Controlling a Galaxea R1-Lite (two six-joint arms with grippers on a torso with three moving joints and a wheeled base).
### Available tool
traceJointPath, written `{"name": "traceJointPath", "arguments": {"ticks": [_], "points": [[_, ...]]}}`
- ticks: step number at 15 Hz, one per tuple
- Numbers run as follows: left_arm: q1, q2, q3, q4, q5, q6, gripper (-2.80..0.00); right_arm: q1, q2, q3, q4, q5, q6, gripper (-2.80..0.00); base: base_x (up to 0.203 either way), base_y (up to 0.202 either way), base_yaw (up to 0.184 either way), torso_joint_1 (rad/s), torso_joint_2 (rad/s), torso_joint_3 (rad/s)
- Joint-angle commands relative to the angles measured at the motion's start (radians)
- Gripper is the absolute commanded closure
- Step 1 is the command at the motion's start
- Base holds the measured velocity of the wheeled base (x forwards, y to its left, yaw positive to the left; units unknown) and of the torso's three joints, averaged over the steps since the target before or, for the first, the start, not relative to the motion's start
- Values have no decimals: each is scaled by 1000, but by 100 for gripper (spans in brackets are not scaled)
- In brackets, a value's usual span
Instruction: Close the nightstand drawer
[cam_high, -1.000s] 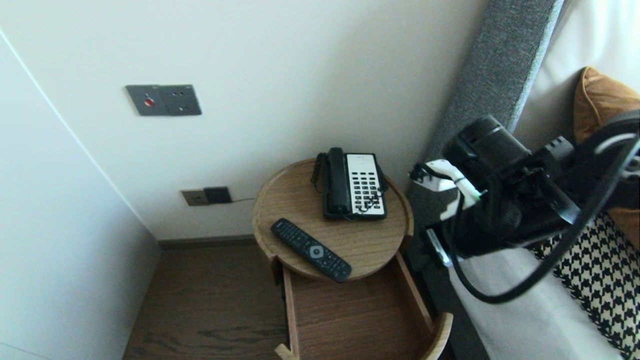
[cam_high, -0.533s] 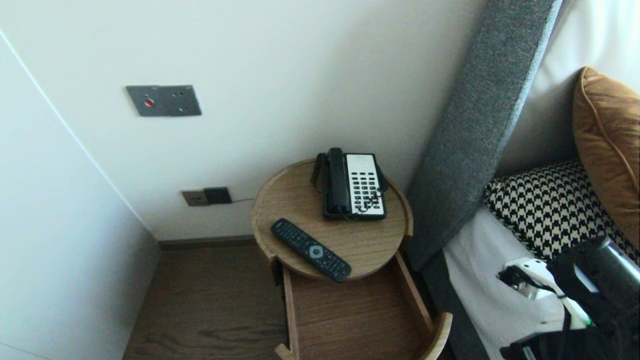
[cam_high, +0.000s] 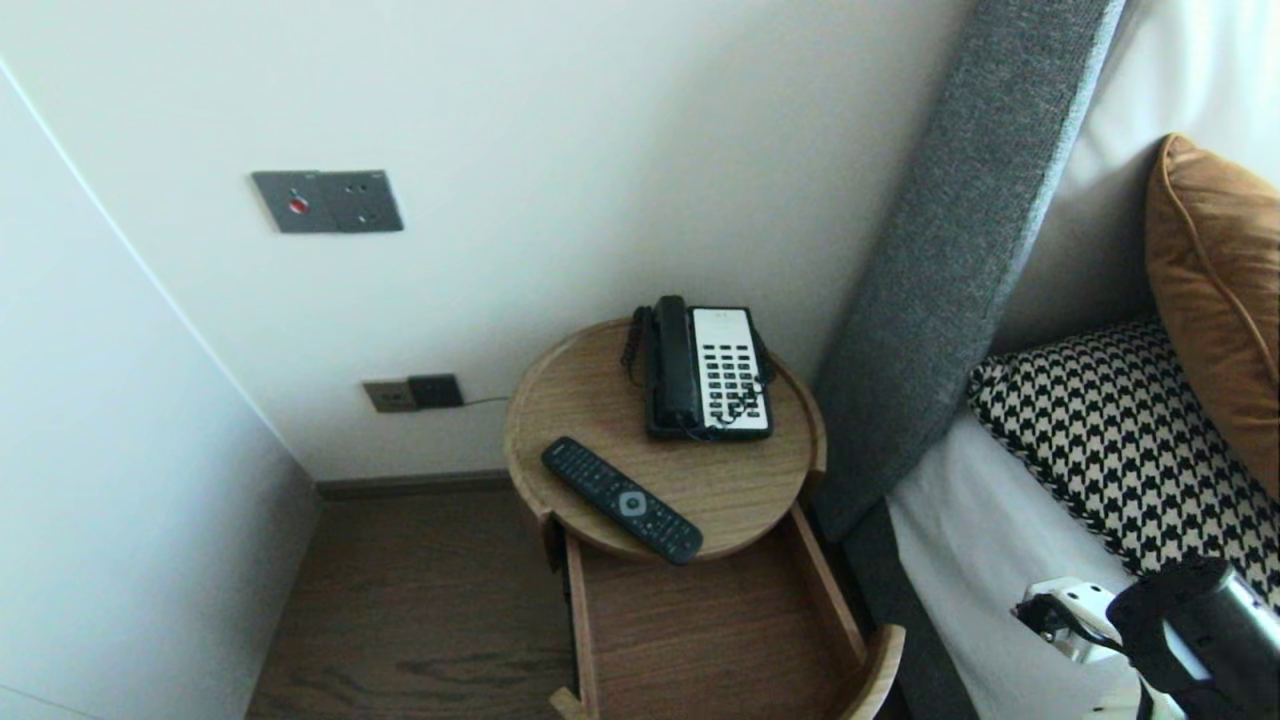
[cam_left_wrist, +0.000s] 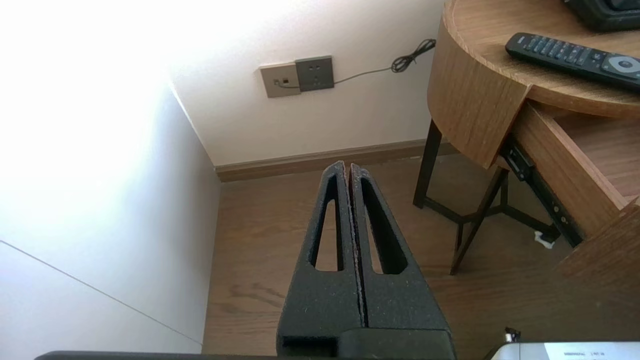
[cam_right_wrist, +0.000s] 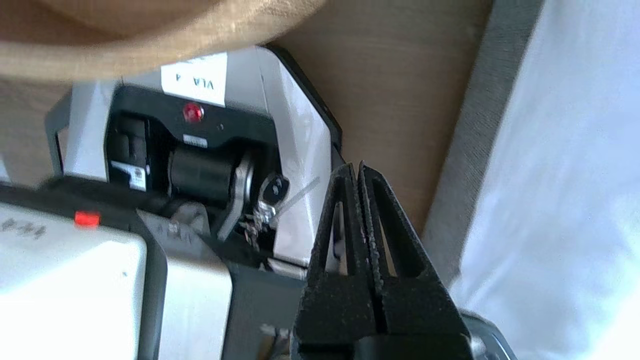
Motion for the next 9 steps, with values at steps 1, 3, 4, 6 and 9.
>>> {"name": "traceJointPath", "arguments": {"ticks": [1,3,4,6,9], "points": [[1,-1,0,0,0,1,0,8,99,39,-82,-3,5,0,0,0,0,0,0,0],[1,-1,0,0,0,1,0,10,151,51,-134,-4,5,0,0,0,0,0,0,0],[1,-1,0,0,0,1,0,10,175,50,-152,-4,5,0,0,0,0,0,0,0],[1,-1,0,0,0,1,0,11,208,47,-194,-6,3,0,0,0,0,0,0,0],[1,-1,0,0,0,1,0,22,266,38,-235,-9,3,0,0,0,0,0,0,0]]}}
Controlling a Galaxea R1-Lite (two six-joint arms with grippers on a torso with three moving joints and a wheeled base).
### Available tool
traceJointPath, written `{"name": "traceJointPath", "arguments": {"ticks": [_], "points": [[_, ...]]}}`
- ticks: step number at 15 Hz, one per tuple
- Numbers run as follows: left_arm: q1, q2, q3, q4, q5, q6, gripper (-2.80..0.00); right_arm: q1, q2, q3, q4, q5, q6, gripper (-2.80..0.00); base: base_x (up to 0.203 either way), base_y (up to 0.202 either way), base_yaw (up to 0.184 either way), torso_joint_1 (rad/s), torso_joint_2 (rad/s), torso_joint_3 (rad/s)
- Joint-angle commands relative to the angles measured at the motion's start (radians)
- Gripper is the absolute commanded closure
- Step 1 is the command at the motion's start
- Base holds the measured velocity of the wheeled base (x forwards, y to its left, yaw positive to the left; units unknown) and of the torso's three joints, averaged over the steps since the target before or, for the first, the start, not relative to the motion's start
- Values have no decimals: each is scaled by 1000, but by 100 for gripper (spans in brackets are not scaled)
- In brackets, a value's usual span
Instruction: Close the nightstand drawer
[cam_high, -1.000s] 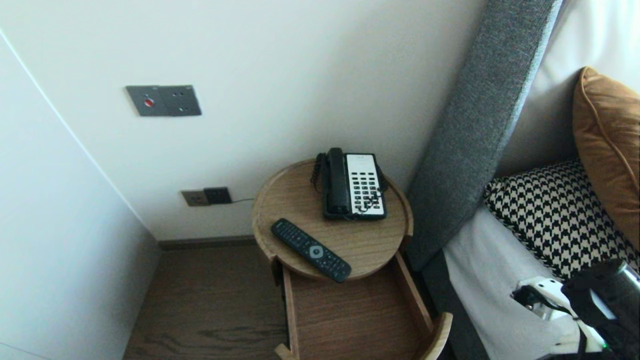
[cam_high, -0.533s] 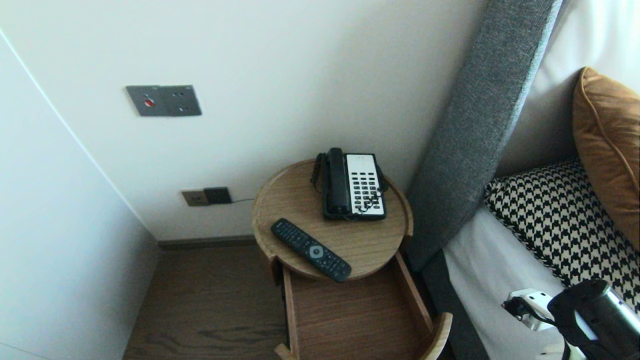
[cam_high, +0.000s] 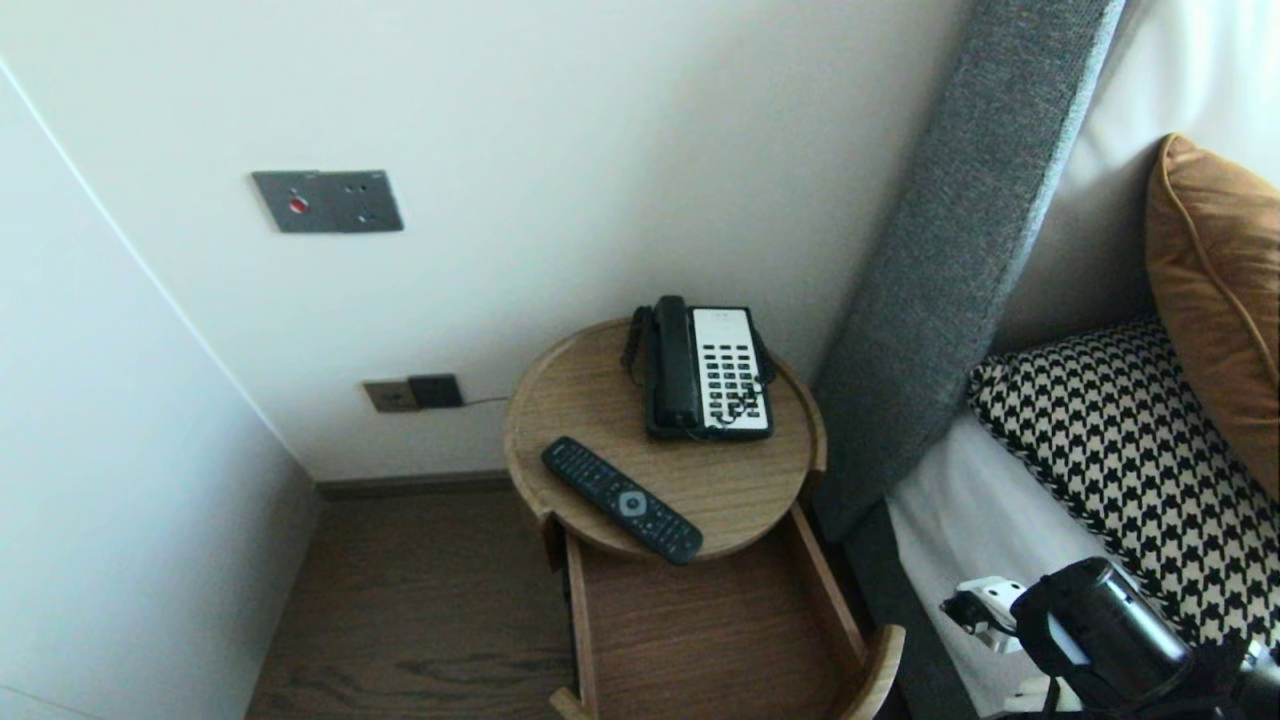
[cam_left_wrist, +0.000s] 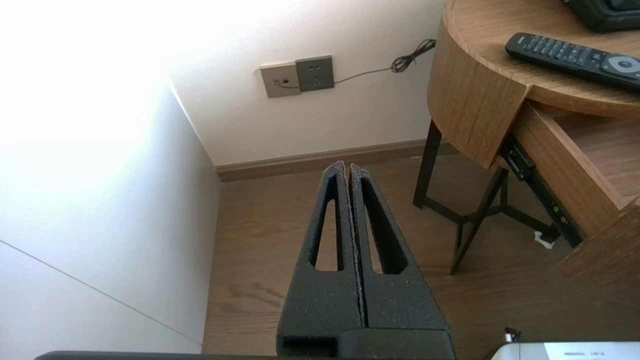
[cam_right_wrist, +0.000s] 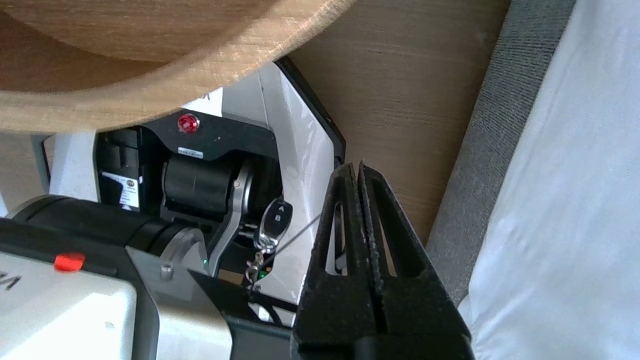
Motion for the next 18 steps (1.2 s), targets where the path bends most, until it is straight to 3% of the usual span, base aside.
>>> {"name": "traceJointPath", "arguments": {"ticks": [1,7,18], "points": [[0,-1,0,0,0,1,0,4,74,-9,-22,-2,1,0,0,0,0,0,0,0],[0,-1,0,0,0,1,0,10,228,-24,-204,-28,-6,0,0,0,0,0,0,0],[0,-1,0,0,0,1,0,27,296,-167,-199,-76,-11,0,0,0,0,0,0,0]]}}
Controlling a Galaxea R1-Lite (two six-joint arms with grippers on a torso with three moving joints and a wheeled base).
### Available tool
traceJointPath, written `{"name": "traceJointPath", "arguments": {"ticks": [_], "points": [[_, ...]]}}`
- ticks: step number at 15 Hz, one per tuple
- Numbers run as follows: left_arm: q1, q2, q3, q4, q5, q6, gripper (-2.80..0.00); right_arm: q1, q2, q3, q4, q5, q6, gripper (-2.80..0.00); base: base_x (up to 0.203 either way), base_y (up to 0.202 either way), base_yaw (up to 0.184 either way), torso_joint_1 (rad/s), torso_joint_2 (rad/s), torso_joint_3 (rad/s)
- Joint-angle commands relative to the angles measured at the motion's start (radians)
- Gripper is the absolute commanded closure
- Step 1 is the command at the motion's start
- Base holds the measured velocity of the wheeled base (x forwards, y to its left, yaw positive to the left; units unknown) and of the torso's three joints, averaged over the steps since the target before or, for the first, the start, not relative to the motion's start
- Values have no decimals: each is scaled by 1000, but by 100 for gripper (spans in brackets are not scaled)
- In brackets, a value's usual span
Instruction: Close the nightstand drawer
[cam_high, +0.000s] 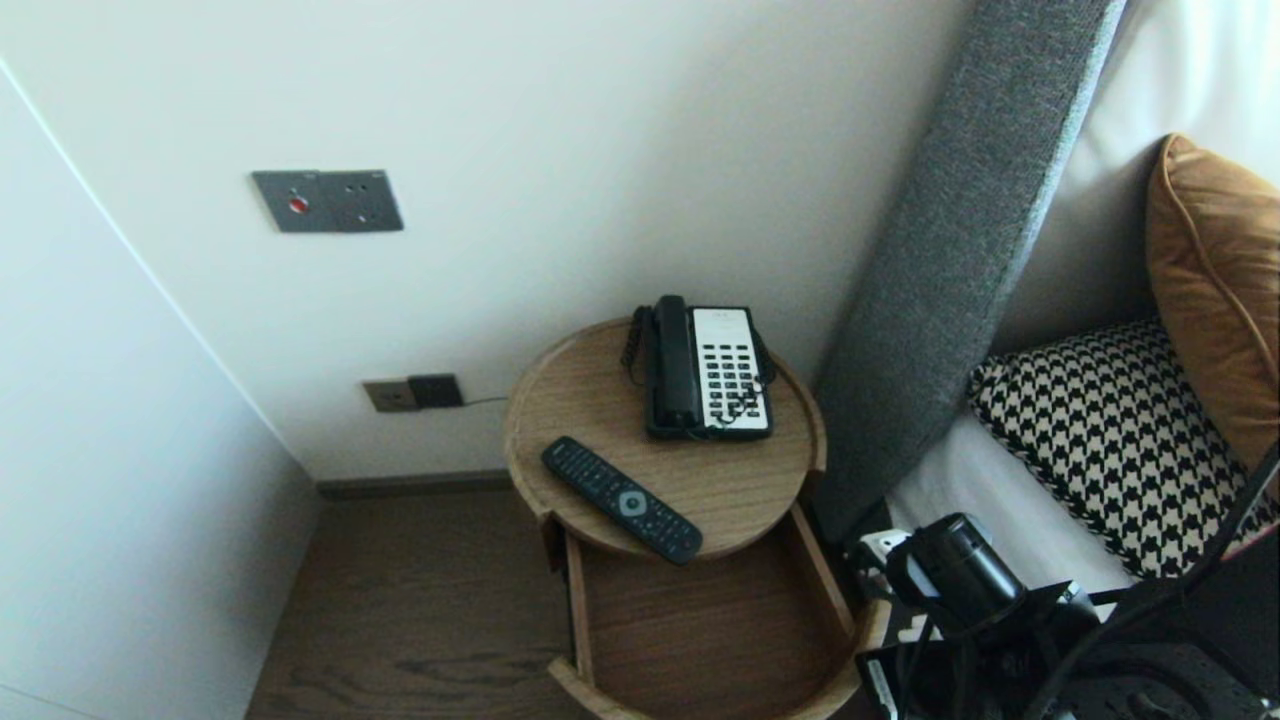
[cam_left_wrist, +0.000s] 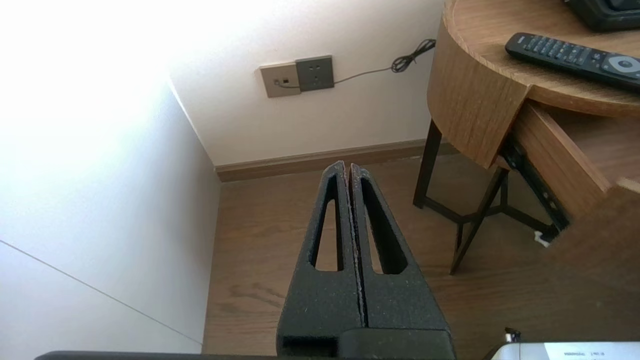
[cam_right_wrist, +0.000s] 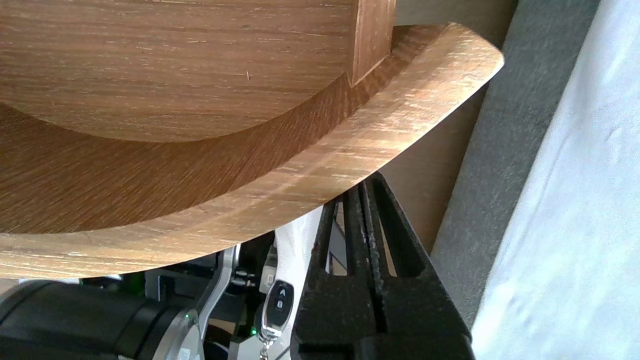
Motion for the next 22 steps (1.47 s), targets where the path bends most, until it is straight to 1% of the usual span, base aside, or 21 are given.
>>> {"name": "traceJointPath", "arguments": {"ticks": [1,10,14,22], "points": [[0,-1,0,0,0,0,0,2,26,-47,0,-2,0,0,0,0,0,0,0,0],[0,-1,0,0,0,0,0,-3,165,-291,18,-9,7,0,0,0,0,0,0,0],[0,-1,0,0,0,0,0,-10,205,-359,20,-36,7,0,0,0,0,0,0,0],[0,-1,0,0,0,0,0,-6,212,-465,108,-39,15,0,0,0,0,0,0,0]]}}
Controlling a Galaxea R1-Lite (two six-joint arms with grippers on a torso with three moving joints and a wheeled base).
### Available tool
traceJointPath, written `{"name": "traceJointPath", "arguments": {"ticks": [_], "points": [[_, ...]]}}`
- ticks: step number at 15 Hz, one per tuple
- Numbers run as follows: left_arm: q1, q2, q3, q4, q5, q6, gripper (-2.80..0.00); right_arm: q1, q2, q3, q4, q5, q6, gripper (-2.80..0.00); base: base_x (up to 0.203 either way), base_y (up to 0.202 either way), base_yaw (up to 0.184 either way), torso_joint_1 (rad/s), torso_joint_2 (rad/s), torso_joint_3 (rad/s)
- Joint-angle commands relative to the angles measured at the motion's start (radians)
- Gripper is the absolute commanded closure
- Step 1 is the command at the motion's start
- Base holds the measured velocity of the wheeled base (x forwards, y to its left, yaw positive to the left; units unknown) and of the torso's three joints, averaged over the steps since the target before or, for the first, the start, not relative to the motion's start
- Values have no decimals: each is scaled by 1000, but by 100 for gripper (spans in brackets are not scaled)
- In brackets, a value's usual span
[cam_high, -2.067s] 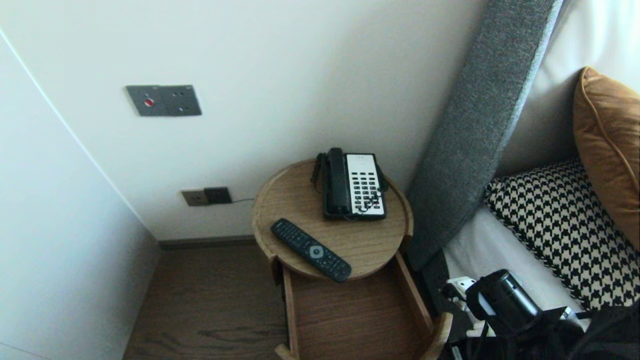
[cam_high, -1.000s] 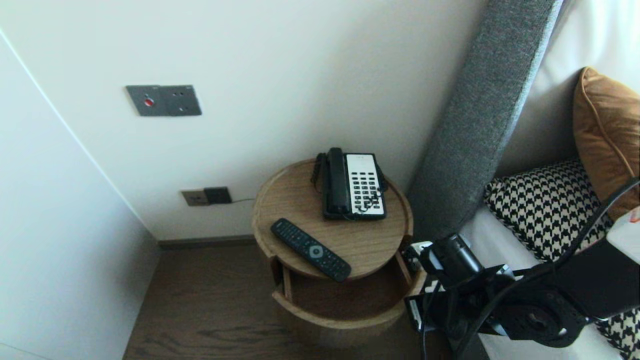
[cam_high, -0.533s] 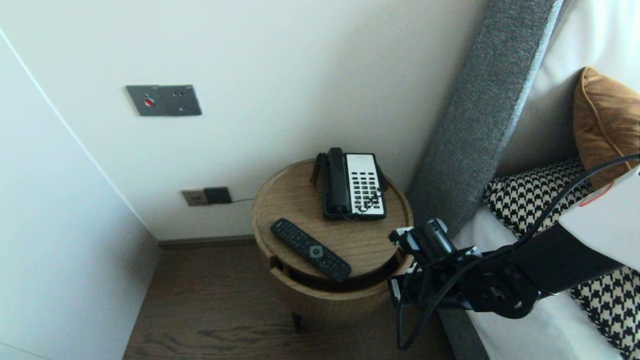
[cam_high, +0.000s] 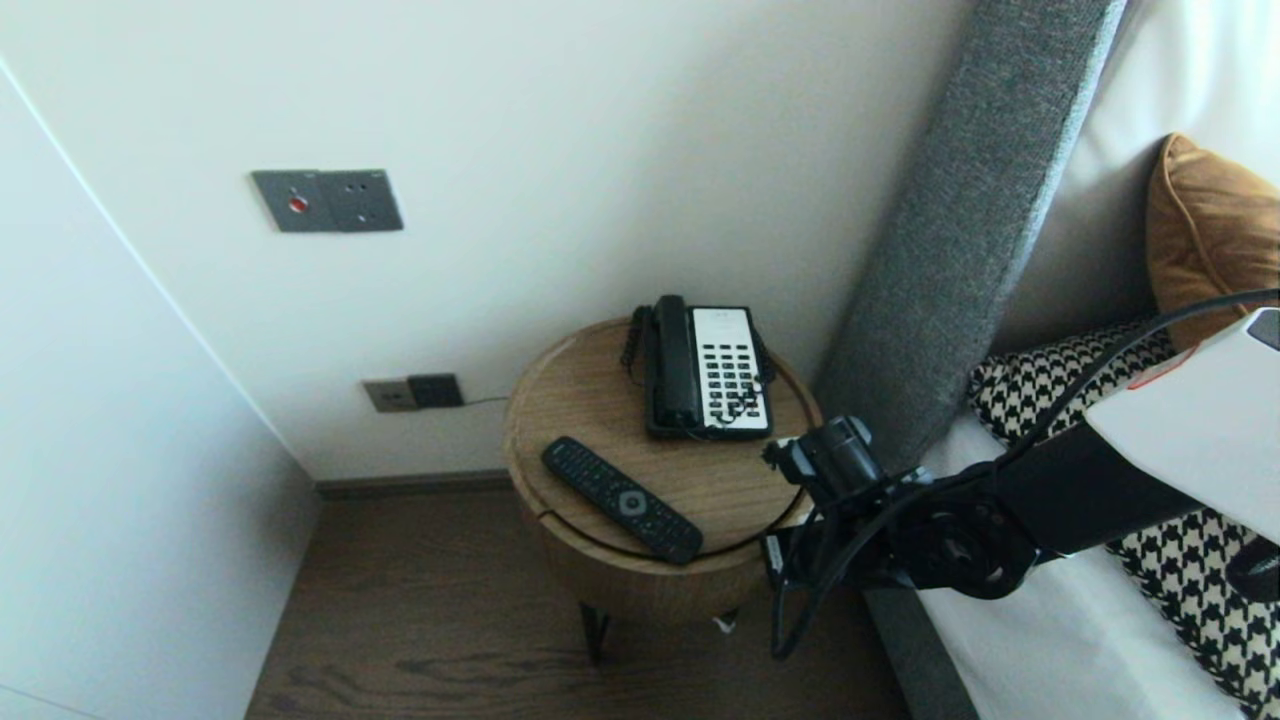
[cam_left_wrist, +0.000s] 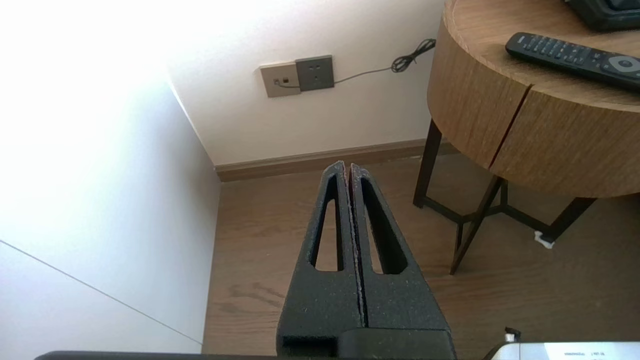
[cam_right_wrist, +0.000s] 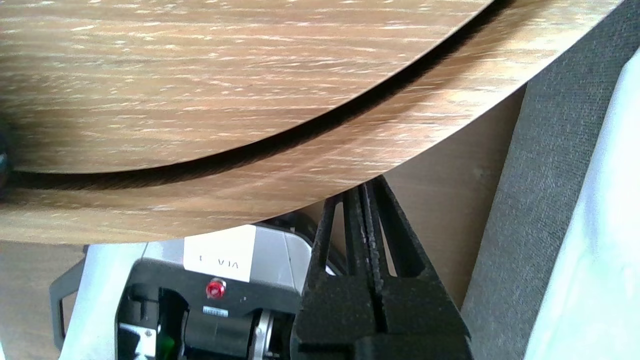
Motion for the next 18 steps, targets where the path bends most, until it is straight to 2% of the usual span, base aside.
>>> {"name": "traceJointPath", "arguments": {"ticks": [1,5,11,13,15,18], "points": [[0,-1,0,0,0,0,0,-1,-4,-20,1,-1,2,0,0,0,0,0,0,0],[0,-1,0,0,0,0,0,4,-13,5,3,-13,2,0,0,0,0,0,0,0],[0,-1,0,0,-1,0,0,-15,-190,161,8,-19,9,0,0,0,0,0,0,0],[0,-1,0,0,0,0,0,-69,-269,215,31,-26,7,0,0,0,0,0,0,0],[0,-1,0,0,0,0,0,-156,-350,273,45,-29,-7,0,0,0,0,0,0,0],[0,-1,0,0,-1,0,0,-337,-482,338,82,-29,-114,0,0,0,0,0,0,0]]}}
